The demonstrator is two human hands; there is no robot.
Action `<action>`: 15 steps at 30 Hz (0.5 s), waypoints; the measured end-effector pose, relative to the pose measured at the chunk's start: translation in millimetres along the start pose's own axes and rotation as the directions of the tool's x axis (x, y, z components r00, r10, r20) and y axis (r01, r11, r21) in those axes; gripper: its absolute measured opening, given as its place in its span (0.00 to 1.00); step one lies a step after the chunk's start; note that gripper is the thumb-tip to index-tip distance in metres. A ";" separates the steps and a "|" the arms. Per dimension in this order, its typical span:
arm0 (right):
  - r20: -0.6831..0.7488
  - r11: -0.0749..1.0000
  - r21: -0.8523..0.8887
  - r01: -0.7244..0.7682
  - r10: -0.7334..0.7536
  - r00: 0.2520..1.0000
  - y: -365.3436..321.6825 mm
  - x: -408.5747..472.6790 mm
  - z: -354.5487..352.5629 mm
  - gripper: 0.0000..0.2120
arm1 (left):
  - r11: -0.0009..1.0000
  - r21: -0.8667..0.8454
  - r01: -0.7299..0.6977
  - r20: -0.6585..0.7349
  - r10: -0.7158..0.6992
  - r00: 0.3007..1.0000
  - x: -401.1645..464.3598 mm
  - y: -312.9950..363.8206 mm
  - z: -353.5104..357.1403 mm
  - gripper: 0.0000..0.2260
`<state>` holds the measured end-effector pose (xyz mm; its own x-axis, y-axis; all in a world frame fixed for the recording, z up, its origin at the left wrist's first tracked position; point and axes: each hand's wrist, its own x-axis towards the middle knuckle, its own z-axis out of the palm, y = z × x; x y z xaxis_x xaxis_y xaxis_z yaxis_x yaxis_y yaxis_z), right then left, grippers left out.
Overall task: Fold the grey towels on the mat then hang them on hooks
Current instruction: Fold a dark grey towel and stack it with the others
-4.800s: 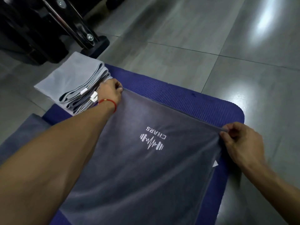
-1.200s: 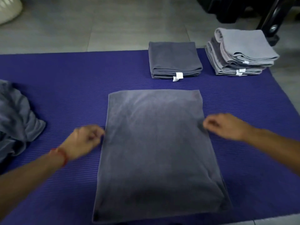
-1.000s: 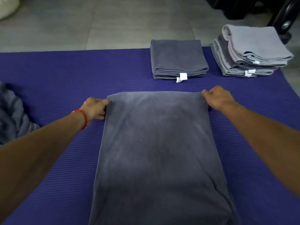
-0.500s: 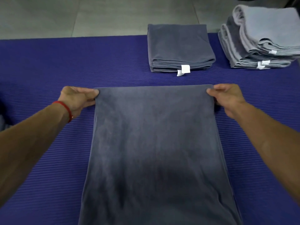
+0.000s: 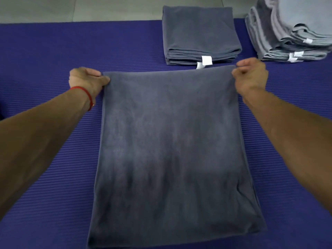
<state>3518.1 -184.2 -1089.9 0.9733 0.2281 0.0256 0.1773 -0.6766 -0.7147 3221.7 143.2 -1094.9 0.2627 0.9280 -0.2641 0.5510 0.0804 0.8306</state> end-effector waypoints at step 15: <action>0.463 0.650 -0.616 0.444 -0.156 0.872 142.0 -273.0 -117.1 0.32 | 0.146 0.459 -0.877 0.781 0.405 0.476 -272.5 -133.9 -45.8 0.30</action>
<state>3294.7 -424.6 -1116.6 0.7539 0.6290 -0.1898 0.6371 -0.7704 -0.0227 3040.0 -103.8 -1111.7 0.9665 0.1903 -0.1721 0.2134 -0.9686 0.1279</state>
